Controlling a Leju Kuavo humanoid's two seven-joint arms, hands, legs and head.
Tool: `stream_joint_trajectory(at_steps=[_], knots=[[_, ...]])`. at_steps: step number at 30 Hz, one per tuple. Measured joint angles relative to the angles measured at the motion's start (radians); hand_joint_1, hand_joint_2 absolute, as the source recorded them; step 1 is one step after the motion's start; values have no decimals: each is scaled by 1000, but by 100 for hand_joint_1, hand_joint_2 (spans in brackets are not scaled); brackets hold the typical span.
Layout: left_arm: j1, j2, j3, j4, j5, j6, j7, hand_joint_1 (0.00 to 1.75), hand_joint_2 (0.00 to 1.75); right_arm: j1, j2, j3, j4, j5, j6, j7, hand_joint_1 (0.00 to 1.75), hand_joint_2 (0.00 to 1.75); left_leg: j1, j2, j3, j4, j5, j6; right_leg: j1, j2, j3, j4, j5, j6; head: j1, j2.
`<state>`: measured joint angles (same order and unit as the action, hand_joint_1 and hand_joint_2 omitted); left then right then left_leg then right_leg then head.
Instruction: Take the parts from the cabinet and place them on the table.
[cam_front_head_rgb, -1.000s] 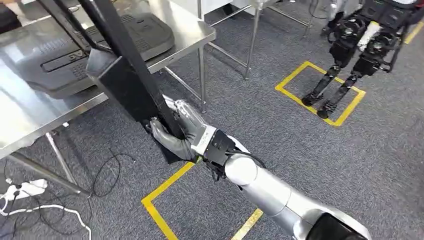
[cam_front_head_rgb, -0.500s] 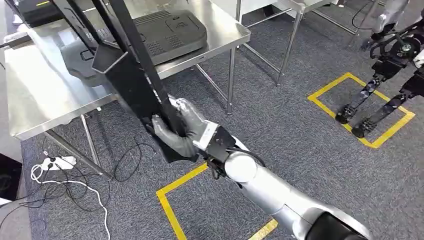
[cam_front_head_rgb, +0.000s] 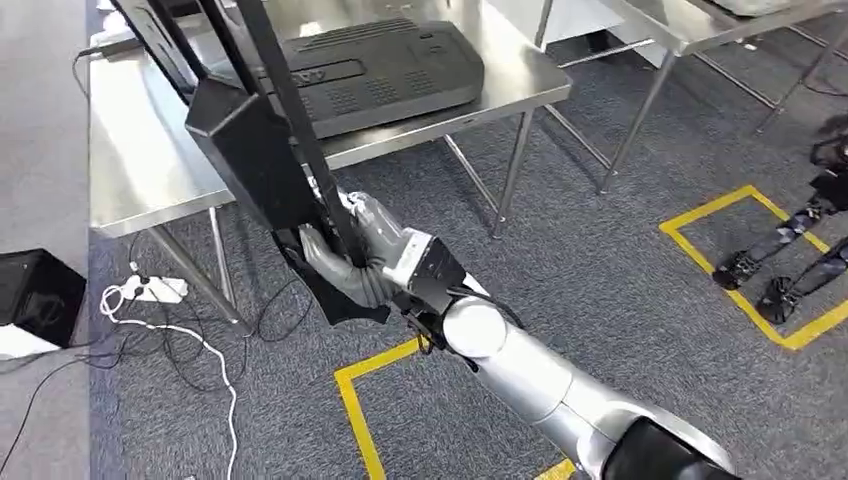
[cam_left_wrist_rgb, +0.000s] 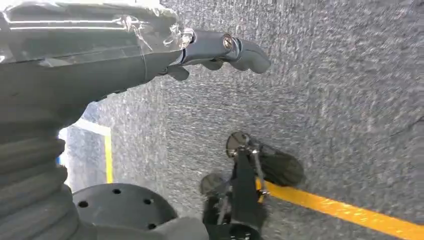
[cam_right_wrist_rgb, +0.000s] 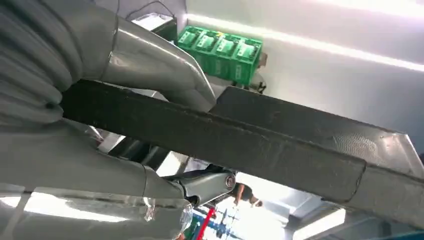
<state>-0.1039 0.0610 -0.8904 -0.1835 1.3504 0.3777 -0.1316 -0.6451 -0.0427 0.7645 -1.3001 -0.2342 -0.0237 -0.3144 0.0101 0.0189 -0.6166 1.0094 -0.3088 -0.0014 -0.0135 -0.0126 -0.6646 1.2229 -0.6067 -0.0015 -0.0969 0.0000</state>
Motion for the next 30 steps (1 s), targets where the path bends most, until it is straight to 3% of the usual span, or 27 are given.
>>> stream_joint_trajectory(at_steps=[1,2,3,4,6,7,9,10,17,22,25,26,27,30], knots=[[-1,0,0,0,0,-2,1,0,175,2,-1,0,5,-1,0,1,175,175,-2,-6,0,1,-1,2,0,6,-40,72,-25,1,4,0],[-1,0,0,0,0,-5,2,0,175,6,-2,0,10,-2,0,3,175,175,-3,-14,1,2,-2,3,0,7,-71,119,-28,2,5,0],[0,0,0,0,1,-5,3,0,175,7,-2,0,13,-3,0,3,175,175,-3,-21,2,4,-4,3,0,7,-71,105,-3,1,5,0],[0,0,0,0,1,-5,5,0,175,6,-2,0,16,-3,0,3,175,175,-3,-28,4,7,-7,1,0,7,-51,50,39,-1,6,0],[0,0,0,0,1,-6,5,0,175,4,-2,-1,18,-4,0,3,175,175,-2,-38,9,15,-17,-5,0,10,23,-126,139,-7,12,0],[0,0,0,0,1,-6,6,0,175,3,-2,-2,21,-4,0,2,175,175,-5,-41,6,20,-22,-12,2,18,39,-162,130,-13,15,0],[1,0,0,0,1,-6,9,0,175,2,-2,-2,23,-7,-1,3,175,175,-5,-45,-2,26,-21,-22,4,17,39,-178,131,-18,16,0],[3,1,0,0,1,-6,10,0,175,1,-2,-3,25,-11,-3,2,175,175,-6,-44,-1,28,-24,-16,4,17,39,-180,132,-17,16,0],[2,2,0,0,2,-6,14,0,175,-5,5,-18,45,-49,-22,-16,175,175,-2,-43,7,14,-22,-20,7,17,42,-181,130,-26,13,0],[3,5,0,0,2,-10,15,0,175,-8,6,-32,64,-62,-31,-24,175,175,-4,-43,6,19,-26,-15,4,15,42,-181,130,-25,6,0],[3,6,0,0,1,-11,15,0,175,-14,7,-37,69,-69,-34,-28,175,175,-6,-42,13,-1,-23,-5,6,14,52,-193,132,-18,5,0],[4,5,0,0,1,-12,16,0,175,-15,8,-43,70,-69,-35,-29,175,175,11,-41,35,-27,-10,-8,9,15,58,-193,129,-17,5,0],[4,5,0,0,0,-13,17,0,175,-20,8,-45,72,-69,-36,-31,175,175,11,-43,45,-39,-7,-7,9,16,48,-161,111,-11,9,0],[3,5,0,0,0,-13,19,0,175,-20,7,-49,78,-70,-37,-35,175,175,14,-42,47,-38,-9,-7,-2,16,-64,47,22,6,19,0]])
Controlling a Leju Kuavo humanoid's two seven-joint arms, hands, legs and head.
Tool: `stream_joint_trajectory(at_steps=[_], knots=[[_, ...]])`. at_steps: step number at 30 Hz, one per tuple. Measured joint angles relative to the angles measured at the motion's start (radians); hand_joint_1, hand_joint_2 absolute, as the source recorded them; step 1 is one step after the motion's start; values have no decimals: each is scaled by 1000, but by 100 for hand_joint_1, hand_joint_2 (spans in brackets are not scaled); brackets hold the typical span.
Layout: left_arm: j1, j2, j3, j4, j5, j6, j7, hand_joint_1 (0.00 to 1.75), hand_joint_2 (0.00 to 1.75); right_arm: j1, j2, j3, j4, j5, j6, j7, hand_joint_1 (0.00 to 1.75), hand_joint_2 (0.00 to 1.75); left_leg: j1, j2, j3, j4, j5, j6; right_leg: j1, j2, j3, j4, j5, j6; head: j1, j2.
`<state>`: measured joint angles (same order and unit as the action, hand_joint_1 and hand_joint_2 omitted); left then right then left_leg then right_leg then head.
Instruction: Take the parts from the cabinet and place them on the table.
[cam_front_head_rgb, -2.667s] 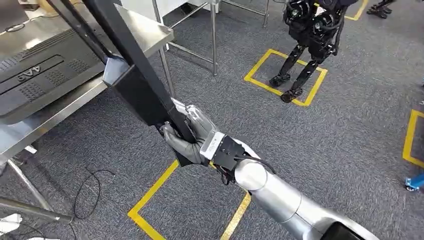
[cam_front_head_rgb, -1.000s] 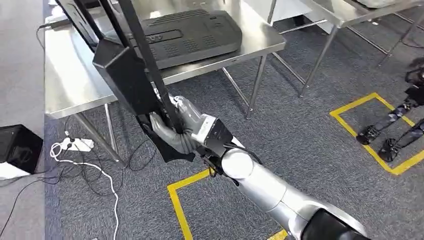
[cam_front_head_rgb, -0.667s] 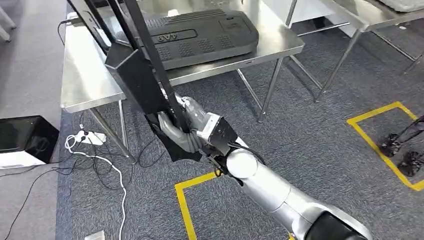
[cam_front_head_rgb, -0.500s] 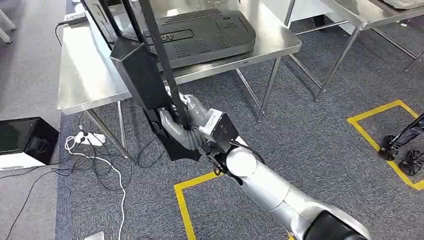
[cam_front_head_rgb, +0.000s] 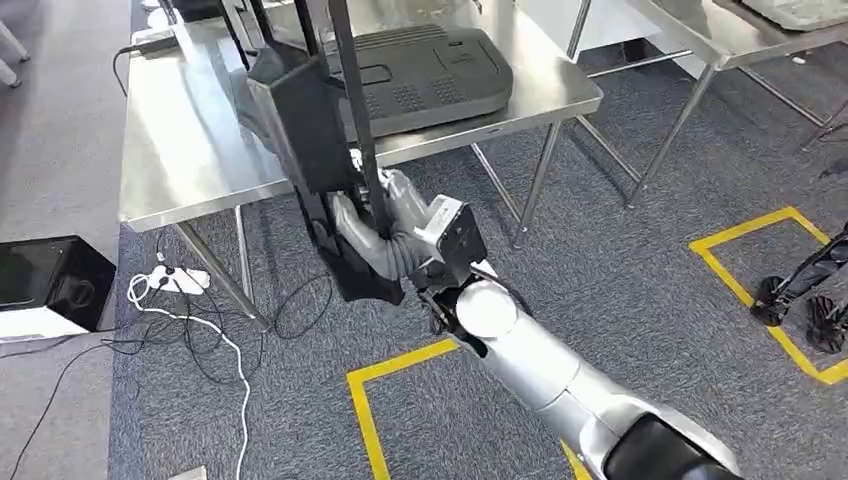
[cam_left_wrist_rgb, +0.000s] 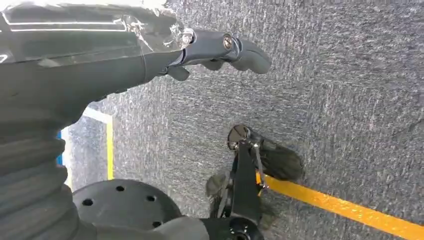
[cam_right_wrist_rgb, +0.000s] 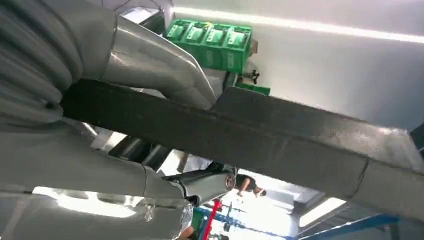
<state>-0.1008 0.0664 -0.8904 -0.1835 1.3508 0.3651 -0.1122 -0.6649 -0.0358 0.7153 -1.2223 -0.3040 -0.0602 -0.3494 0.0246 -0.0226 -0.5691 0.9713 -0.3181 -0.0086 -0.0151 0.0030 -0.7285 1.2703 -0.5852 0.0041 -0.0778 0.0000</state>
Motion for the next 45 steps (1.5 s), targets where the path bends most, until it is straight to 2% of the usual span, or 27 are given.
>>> stream_joint_trajectory(at_steps=[1,2,5,6,7,8,11,12,15,16,17,19,20,21,22,24,25,27,30,32,34,36,37,39,41,43,45], knots=[[1,0,0,0,0,0,1,0,175,2,-1,0,3,0,0,0,175,175,2,0,0,2,-3,-3,-5,0,-29,43,-4,5,2,0],[1,0,0,0,0,0,3,0,175,3,-2,0,6,0,0,0,175,175,6,-1,1,6,-7,-8,-10,0,-32,34,17,11,3,0],[1,0,0,0,0,0,3,0,175,3,-2,-5,12,0,0,0,175,175,24,-4,5,38,-37,-34,-25,0,72,-207,153,33,10,0],[0,3,0,1,0,0,3,0,175,3,-2,-7,16,0,0,0,175,175,21,-4,-3,44,-47,-46,-18,13,76,-202,123,36,16,0],[-2,4,0,1,0,0,4,0,175,2,-1,-8,17,0,0,-1,175,175,18,-5,-6,58,-53,-54,-18,15,74,-213,124,16,27,0],[-2,3,0,0,0,0,5,0,175,5,-1,-8,19,0,0,-1,175,175,18,-5,-4,52,-52,-57,-17,14,72,-207,118,0,20,0],[-1,3,0,0,0,0,6,0,175,3,1,-10,23,-2,0,-2,175,175,23,-4,10,50,-65,-73,-15,12,82,-207,107,-29,13,0],[-2,3,0,0,0,0,6,0,175,3,2,-11,23,-1,0,-2,175,175,21,9,-6,89,-80,-71,-13,10,91,-208,100,-38,8,0],[-2,3,0,0,-1,0,6,0,175,3,2,-12,25,-2,0,-4,175,175,10,15,-133,320,-157,-63,-2,5,108,-208,83,-52,-6,0],[0,3,0,0,-1,0,6,0,175,4,2,-12,28,-2,-3,-4,175,175,6,15,-175,376,-159,-57,4,4,115,-208,76,-56,-8,0],[2,3,0,0,-1,0,6,0,175,5,2,-12,30,-2,-3,-4,175,175,1,15,-191,379,-140,-49,9,4,124,-208,70,-58,-8,0],[3,3,0,0,-2,0,6,0,175,5,2,-12,31,-2,-4,-4,175,175,-16,15,-159,266,-43,-20,21,4,149,-208,55,-61,-10,0],[3,3,0,0,-2,0,6,0,175,5,3,-13,31,-2,-5,-5,175,175,-30,15,-124,167,20,3,25,3,165,-211,45,-62,-11,0],[4,12,0,3,-2,0,6,0,175,7,3,-14,32,-2,-5,-5,175,175,-37,24,-107,129,23,33,21,-2,170,-221,39,-64,-6,0],[4,10,0,3,-2,0,6,0,175,6,4,-15,34,-2,-6,-7,175,175,-47,34,-103,110,21,40,22,-1,173,-223,38,-59,3,0],[-1,10,0,3,-3,0,6,0,175,10,5,-16,34,-2,-5,-7,175,175,-54,35,-81,56,4,50,11,-10,180,-230,50,-47,-14,0],[0,10,0,3,-3,0,6,0,175,11,5,-16,34,-2,-6,-7,175,175,-52,35,-68,35,-1,51,10,-13,184,-228,64,-34,-11,0],[5,10,0,3,-2,0,8,0,175,8,6,-18,35,-2,-6,-8,175,175,-38,27,-6,0,3,40,14,-9,181,-195,56,-25,-5,0],[4,8,0,3,-3,0,8,0,175,6,5,-19,38,-2,-6,-10,175,175,-31,20,20,-4,-19,28,5,-4,56,-20,0,-6,3,0],[5,7,0,3,-3,0,8,0,175,12,5,-19,42,-2,-6,-9,175,175,-26,16,43,-1,-41,20,-1,-5,-1,14,-26,-2,7,0],[7,4,0,3,-2,0,8,0,175,12,5,-19,45,-2,-5,-10,175,175,-18,14,74,6,-69,9,-4,-5,10,-87,34,1,12,0],[8,2,0,3,-2,2,8,0,175,15,4,-19,49,-2,-5,-11,175,175,-13,15,90,15,-107,-8,-7,-12,46,-228,199,4,19,0],[5,2,0,3,-2,3,8,0,175,15,3,-19,55,-2,-5,-14,175,175,-12,12,106,24,-115,-15,3,-9,30,-216,175,0,16,0],[2,2,0,3,-1,4,9,0,175,15,4,-21,55,-2,-3,-14,175,175,-13,16,110,21,-127,-31,6,-5,33,-218,169,-25,17,0],[0,1,0,3,-2,4,9,0,175,11,8,-22,55,-2,-2,-17,175,175,-11,16,97,62,-110,-41,2,-2,48,-223,157,-43,20,0],[-2,0,0,3,-2,5,9,0,175,11,8,-25,55,-2,-2,-19,175,175,-9,17,22,189,-89,-50,1,-2,71,-230,142,-54,10,0],[-1,0,0,3,-2,5,9,0,175,13,8,-25,56,-2,0,-19,175,175,-8,17,-74,316,-148,-55,3,-3,95,-232,121,-58,9,0]])
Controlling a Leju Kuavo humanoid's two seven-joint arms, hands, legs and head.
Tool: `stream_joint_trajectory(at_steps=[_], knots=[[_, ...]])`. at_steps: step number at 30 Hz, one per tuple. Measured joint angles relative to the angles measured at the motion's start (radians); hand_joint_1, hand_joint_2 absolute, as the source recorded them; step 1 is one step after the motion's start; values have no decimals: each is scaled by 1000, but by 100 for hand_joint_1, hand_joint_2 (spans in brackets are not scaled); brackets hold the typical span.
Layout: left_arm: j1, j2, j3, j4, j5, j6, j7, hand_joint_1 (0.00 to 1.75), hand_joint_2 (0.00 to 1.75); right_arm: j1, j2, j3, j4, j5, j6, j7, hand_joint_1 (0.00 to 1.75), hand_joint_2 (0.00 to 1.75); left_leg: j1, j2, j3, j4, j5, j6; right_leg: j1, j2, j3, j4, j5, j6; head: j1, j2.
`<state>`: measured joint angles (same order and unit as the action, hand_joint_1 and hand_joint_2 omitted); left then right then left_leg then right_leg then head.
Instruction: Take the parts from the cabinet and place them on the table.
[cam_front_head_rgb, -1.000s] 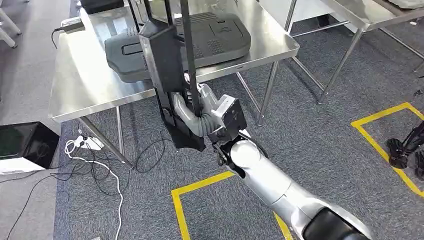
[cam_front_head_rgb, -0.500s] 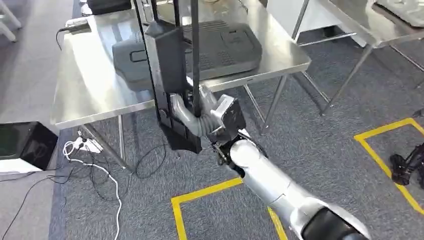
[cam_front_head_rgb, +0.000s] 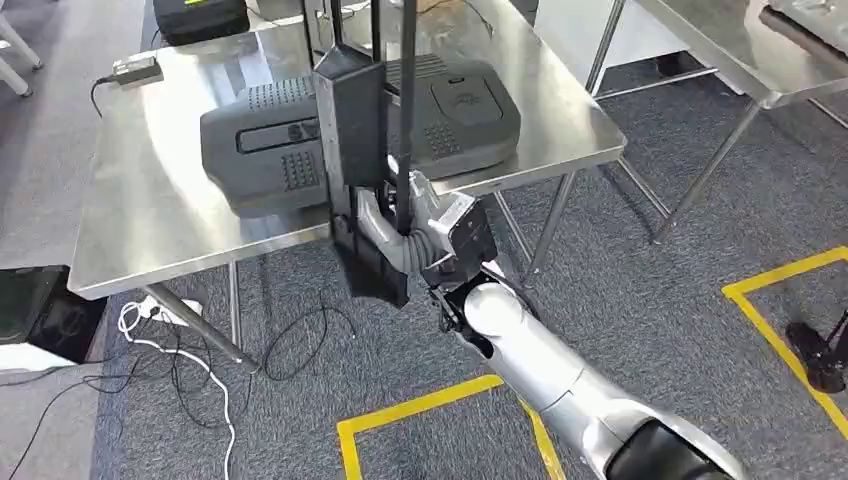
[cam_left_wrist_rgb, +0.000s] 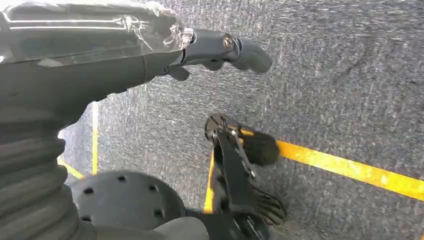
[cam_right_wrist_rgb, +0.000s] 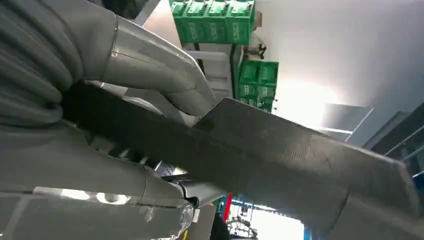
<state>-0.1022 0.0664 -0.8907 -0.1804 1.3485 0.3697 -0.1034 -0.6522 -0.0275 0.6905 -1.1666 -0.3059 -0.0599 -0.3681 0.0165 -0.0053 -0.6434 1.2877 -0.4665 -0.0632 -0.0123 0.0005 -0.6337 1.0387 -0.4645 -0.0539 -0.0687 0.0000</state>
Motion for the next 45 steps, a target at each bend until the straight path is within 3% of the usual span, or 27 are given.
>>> stream_joint_trajectory(at_steps=[2,3,4,7,9,12,14,16,18,19,20,22,23,24,26,28,29,31,33,34,35,36,37,39,42,44,45], knots=[[5,0,0,0,0,0,0,0,175,2,0,0,0,0,0,0,175,175,0,0,-63,39,-75,1,1,3,30,0,-24,-1,0,0],[6,0,0,0,0,0,0,0,175,3,0,0,0,0,0,0,175,175,-1,0,-72,14,-74,5,2,5,46,0,-36,-1,-1,0],[7,0,0,0,-1,0,0,0,175,3,0,0,0,0,0,0,175,175,-3,0,-67,-45,-37,12,4,5,67,-1,-50,0,-1,0],[14,3,0,1,-1,0,0,0,175,4,1,0,2,0,0,0,175,175,-25,3,-54,-251,197,44,9,5,108,0,-84,7,2,0],[13,3,0,1,-1,0,0,0,175,4,3,0,2,0,0,0,175,175,-29,0,-39,-260,186,48,10,9,128,-19,-101,20,6,0],[11,3,0,1,-2,0,1,0,175,-1,3,-1,3,0,0,0,175,175,-19,-3,16,-284,179,65,9,7,126,42,-85,34,19,0],[9,3,0,1,-7,-2,1,0,175,-5,3,-1,3,0,0,0,175,175,-19,-3,32,-284,168,75,7,7,55,161,-106,41,35,0],[8,3,0,1,-8,-2,1,0,175,1,2,-1,3,-2,0,0,175,175,-19,-4,52,-284,147,76,7,7,-37,268,-173,48,45,0],[10,3,0,1,-10,-5,1,0,175,5,-2,-1,3,-2,0,1,175,175,-19,-5,77,-283,125,73,5,7,-78,254,-198,51,58,0],[10,3,0,1,-11,-5,1,0,175,5,-3,-1,3,-2,0,2,175,175,-19,-6,91,-282,113,71,4,7,-75,204,-176,50,63,0],[9,2,0,1,-12,-6,1,0,175,5,-5,-1,3,-2,-1,3,175,175,-19,-6,109,-281,98,68,4,7,-62,123,-118,46,70,0],[9,2,0,1,-18,-8,1,0,175,8,-11,-1,5,-3,-6,5,175,175,-22,-5,123,-274,68,58,8,6,-49,12,60,34,83,0],[6,2,0,1,-18,-10,1,0,175,8,-12,-1,5,-3,-6,7,175,175,-23,-10,129,-274,61,51,13,8,-45,10,22,28,87,0],[5,2,0,1,-19,-12,3,0,175,9,-13,-1,4,-5,-8,8,175,175,-21,-8,133,-276,51,44,12,9,-44,13,38,21,82,0],[4,3,0,1,-19,-14,3,0,175,6,-14,-1,1,-6,-13,9,175,175,-24,-10,137,-252,61,35,7,10,-30,9,26,6,80,0],[2,5,0,1,-19,-15,3,0,175,6,-13,-1,-2,-9,-16,10,175,175,-20,-4,92,-162,73,21,5,8,-6,2,13,-8,67,0],[1,5,0,1,-20,-15,3,0,175,5,-13,-1,-2,-11,-19,10,175,175,-15,-4,46,-92,65,15,5,7,3,2,4,-9,61,0],[2,5,0,1,-20,-15,3,0,175,6,-13,-1,-2,-16,-22,11,175,175,-8,-4,-42,13,-7,6,5,8,24,2,-18,-10,57,0],[7,5,0,1,-20,-16,5,0,175,9,-13,-1,-2,-18,-25,12,175,175,-3,-3,-84,15,-50,-2,5,11,54,2,-42,-9,45,0],[9,5,0,1,-20,-16,5,0,175,10,-13,-1,-2,-18,-26,12,175,175,-2,-2,-84,-30,-32,0,5,11,74,2,-56,-7,42,0],[9,5,0,1,-20,-16,5,0,175,10,-13,-1,-2,-19,-27,13,175,175,-3,-2,-74,-101,23,4,4,10,95,1,-71,-4,35,0],[10,5,0,1,-20,-16,5,0,175,10,-12,-1,-2,-19,-27,13,175,175,-4,-1,-65,-175,108,10,4,9,113,0,-85,-2,29,0],[17,5,0,1,-20,-16,5,0,175,10,-13,-1,-2,-19,-27,13,175,175,-9,4,-69,-247,226,20,6,8,123,-1,-97,1,23,0],[13,6,0,1,-21,-17,8,0,175,13,-10,0,-3,-20,-30,13,175,175,-19,6,-58,-254,203,31,7,11,134,-13,-114,15,24,0],[13,6,0,1,-22,-17,12,0,175,3,-9,0,-5,-21,-32,7,175,175,-9,2,-12,-276,201,55,6,8,145,23,-103,29,29,0],[9,6,0,1,-24,-17,7,0,175,-7,-8,1,-5,-21,-38,-1,175,175,-11,-1,8,-281,190,67,6,7,81,138,-105,35,39,0],[6,6,0,1,-27,-17,2,0,175,-11,-7,1,-5,-19,-43,-3,175,175,-11,-2,12,-281,182,68,5,7,30,205,-136,37,42,0]])
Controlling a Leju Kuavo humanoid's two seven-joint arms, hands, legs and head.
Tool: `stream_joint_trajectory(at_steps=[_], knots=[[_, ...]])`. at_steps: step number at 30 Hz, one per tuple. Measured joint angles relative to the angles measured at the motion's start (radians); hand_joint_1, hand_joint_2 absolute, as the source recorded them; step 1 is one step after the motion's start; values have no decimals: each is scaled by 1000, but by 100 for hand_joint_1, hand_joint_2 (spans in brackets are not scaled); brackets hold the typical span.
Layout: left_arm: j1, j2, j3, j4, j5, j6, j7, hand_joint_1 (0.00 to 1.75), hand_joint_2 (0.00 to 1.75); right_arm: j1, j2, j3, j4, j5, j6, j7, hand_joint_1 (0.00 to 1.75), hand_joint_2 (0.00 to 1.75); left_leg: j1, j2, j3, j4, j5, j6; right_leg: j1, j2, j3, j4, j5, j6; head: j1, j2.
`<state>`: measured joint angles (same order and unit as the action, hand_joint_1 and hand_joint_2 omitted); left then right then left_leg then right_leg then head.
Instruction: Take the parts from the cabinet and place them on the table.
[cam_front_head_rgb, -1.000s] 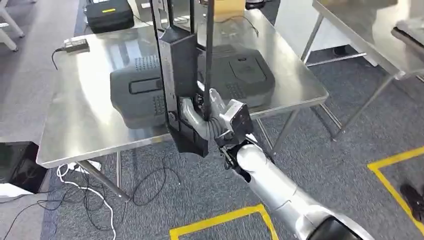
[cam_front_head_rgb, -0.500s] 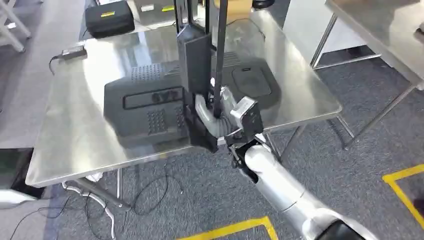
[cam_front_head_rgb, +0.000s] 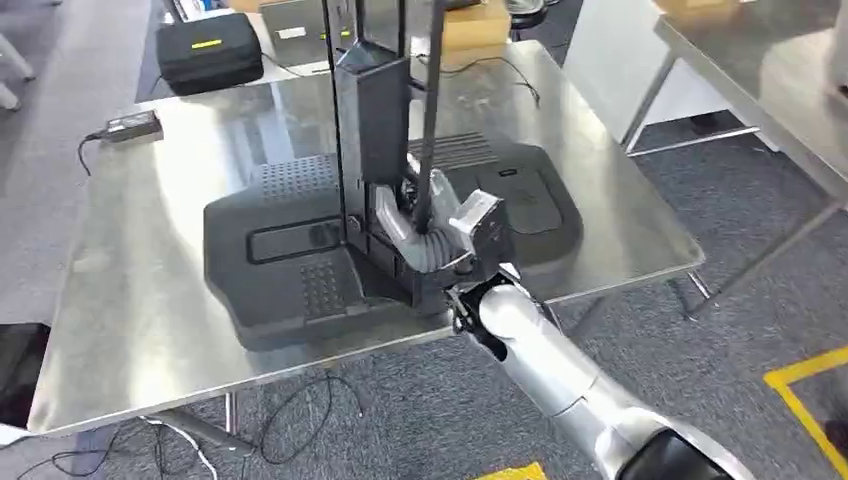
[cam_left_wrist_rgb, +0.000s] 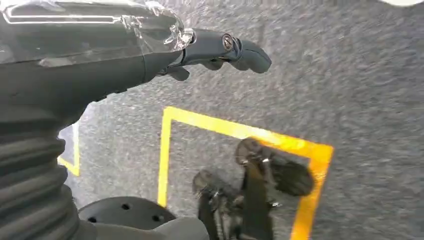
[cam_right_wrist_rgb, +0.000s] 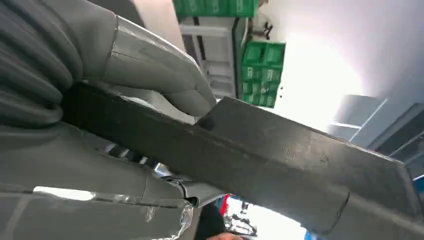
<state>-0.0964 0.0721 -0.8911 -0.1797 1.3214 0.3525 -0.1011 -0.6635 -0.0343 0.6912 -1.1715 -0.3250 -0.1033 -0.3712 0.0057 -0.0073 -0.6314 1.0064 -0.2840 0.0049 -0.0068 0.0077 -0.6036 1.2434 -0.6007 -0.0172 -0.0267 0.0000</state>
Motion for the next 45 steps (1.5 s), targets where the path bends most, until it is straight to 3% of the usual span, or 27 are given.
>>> stream_joint_trajectory(at_steps=[2,3,4,5,6,7,8,9,10,11,13,14,16,18,19,23,25,27,34,38,41,45], knots=[[-3,0,0,0,-2,0,-1,0,175,-5,1,0,2,0,-11,-2,175,175,0,-4,13,1,-17,0,0,0,-79,72,-81,3,10,0],[-2,0,0,0,-3,0,-1,0,175,-9,3,0,4,0,-13,-2,175,175,0,-5,23,1,-26,0,0,0,-94,60,-84,2,13,0],[-2,0,0,0,-3,0,-1,0,175,-15,4,0,7,0,-15,-2,175,175,0,-6,36,3,-37,-2,0,0,-91,12,-52,1,19,0],[-1,0,0,0,-4,0,-1,0,175,-21,6,0,9,4,-24,-2,175,175,0,-7,48,4,-48,-6,0,0,-77,-62,12,-1,23,0],[-2,0,0,0,-5,0,-2,0,175,-30,7,0,11,21,-44,-1,175,175,0,-8,59,7,-59,-9,0,0,-59,-150,94,-5,27,0],[-2,-1,0,0,-5,0,-5,0,175,-42,9,3,17,66,-92,5,175,175,-1,-8,63,10,-68,-14,2,0,-54,-199,173,-11,32,0],[-4,-1,-1,0,-6,0,-6,0,175,-59,13,8,27,123,-150,17,175,175,-2,-13,63,15,-72,-20,10,-1,-58,-202,142,-12,29,0],[-6,-1,-1,0,-10,0,-7,0,175,-79,19,15,34,194,-212,41,175,175,-2,-11,58,15,-77,-28,8,1,-57,-196,160,-22,31,0],[-4,-1,-1,0,-15,0,-11,0,175,-103,26,22,43,329,-304,92,175,175,-3,-10,61,20,-78,-33,9,3,-59,-199,160,-27,31,0],[-4,-1,-2,0,-23,0,-15,0,175,-129,34,34,51,496,-394,164,175,175,-3,-8,60,20,-83,-27,7,3,-59,-199,166,-21,26,0],[-7,-1,-9,0,-49,-2,-19,0,175,-187,42,68,67,918,-508,368,175,175,-2,-7,60,17,-81,-27,7,4,-60,-199,165,-23,23,0],[-8,-1,-14,0,-64,-3,-19,0,175,-215,42,84,72,1161,-518,470,175,175,-2,-6,63,13,-81,-27,7,4,-60,-199,163,-25,21,0],[-11,-1,-22,0,-85,-6,-20,0,175,-262,42,115,82,1588,-504,600,175,175,-2,-6,67,6,-82,-27,7,4,-59,-199,159,-31,17,0],[-13,-1,-33,0,-90,-6,-21,0,175,-289,42,136,92,1828,-493,639,175,175,-2,-6,71,0,-84,-27,9,3,-56,-200,156,-35,11,0],[-14,-1,-37,0,-92,-6,-21,0,175,-297,42,148,95,1851,-487,643,175,175,-1,-5,72,-1,-84,-28,10,2,-55,-200,155,-36,8,0],[-13,-1,-48,0,-98,-6,-21,0,175,-310,41,176,109,1701,-469,658,175,175,1,-5,73,-4,-84,-33,13,0,-53,-200,154,-38,3,0],[-13,-1,-58,0,-101,-3,-21,0,175,-332,43,192,121,1781,-417,657,175,175,1,-4,74,-5,-84,-41,13,1,-52,-200,154,-39,3,0],[-14,-1,-66,-1,-106,6,-28,0,175,-347,60,218,152,1823,-358,622,175,175,1,-4,75,-5,-84,-42,13,1,-50,-200,155,-39,3,0],[-14,-2,-69,-3,-85,40,-95,0,175,-343,180,314,371,1681,-168,429,175,175,1,-6,77,-5,-82,-44,13,-1,-47,-200,155,-39,1,0],[-14,-3,-71,-5,-85,40,-114,0,175,-322,229,359,479,1632,-120,392,175,175,1,-6,77,-5,-82,-44,13,-1,-47,-201,155,-39,2,0],[-14,-3,-72,-5,-80,33,-129,0,175,-315,254,382,541,1594,-31,360,175,175,0,-6,77,-5,-82,-44,13,-1,-46,-203,155,-39,2,0],[-13,-3,-73,-5,-77,30,-136,0,175,-300,274,410,602,1581,3,349,175,175,0,-6,77,-5,-82,-44,13,-1,-46,-204,155,-39,4,0]])
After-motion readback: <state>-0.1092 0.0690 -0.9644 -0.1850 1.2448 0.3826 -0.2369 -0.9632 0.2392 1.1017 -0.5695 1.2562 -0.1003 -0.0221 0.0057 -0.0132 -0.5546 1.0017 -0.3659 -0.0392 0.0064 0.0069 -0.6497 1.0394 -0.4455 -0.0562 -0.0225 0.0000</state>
